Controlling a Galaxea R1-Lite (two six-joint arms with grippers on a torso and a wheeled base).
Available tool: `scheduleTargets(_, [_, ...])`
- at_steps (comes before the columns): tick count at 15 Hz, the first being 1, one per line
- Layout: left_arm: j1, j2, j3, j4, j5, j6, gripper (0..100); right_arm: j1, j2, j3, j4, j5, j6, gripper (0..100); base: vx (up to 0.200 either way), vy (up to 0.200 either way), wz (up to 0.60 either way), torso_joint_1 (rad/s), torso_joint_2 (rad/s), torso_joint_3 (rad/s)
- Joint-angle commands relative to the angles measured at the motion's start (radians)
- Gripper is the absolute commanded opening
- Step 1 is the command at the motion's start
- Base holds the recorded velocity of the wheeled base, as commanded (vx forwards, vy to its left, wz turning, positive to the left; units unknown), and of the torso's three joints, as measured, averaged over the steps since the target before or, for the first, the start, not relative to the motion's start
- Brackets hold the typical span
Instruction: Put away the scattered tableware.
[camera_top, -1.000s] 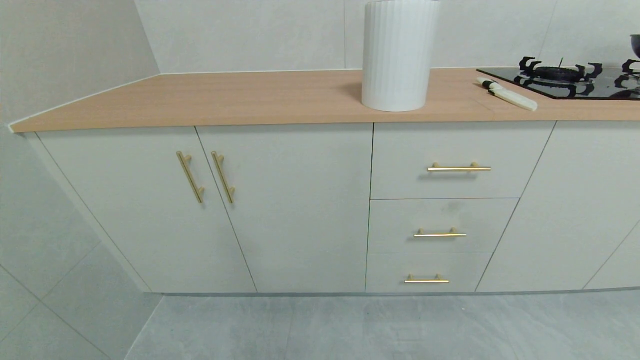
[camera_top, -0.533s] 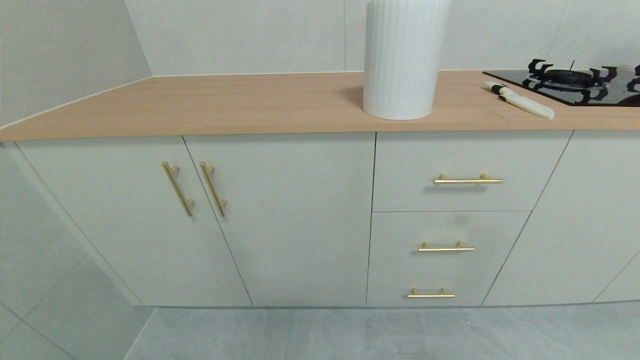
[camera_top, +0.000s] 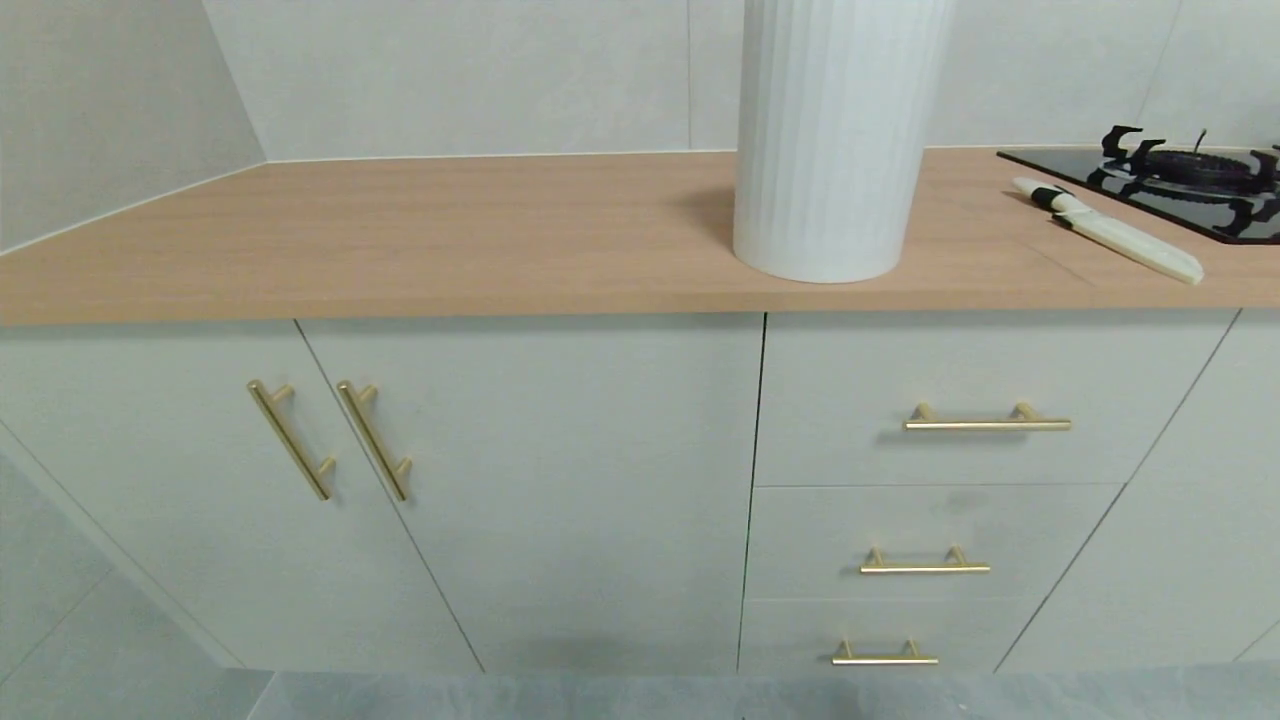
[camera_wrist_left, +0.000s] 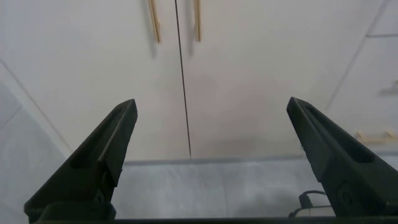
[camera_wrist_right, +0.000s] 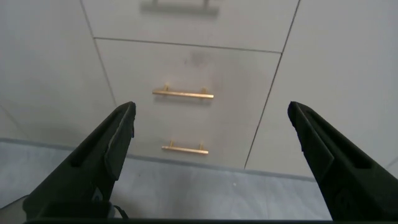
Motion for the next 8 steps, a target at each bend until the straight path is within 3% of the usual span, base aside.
scheduleTargets(1, [0.0, 0.0, 0.0, 0.0, 0.0, 0.0, 100, 0.001, 0.002, 0.0, 0.0, 0.001, -0.001, 100, 0.2, 0.0, 0.0, 0.002, 0.01, 0.007])
scheduleTargets(4, [0.0, 0.0, 0.0, 0.0, 0.0, 0.0, 100, 0.001, 0.002, 0.0, 0.0, 0.001, -0.001, 100, 0.2, 0.0, 0.0, 0.005, 0.0, 0.005])
scheduleTargets(8, [0.0, 0.0, 0.0, 0.0, 0.0, 0.0, 100, 0.001, 0.002, 0.0, 0.0, 0.001, -0.001, 100, 0.0, 0.0, 0.0, 0.0, 0.0, 0.0])
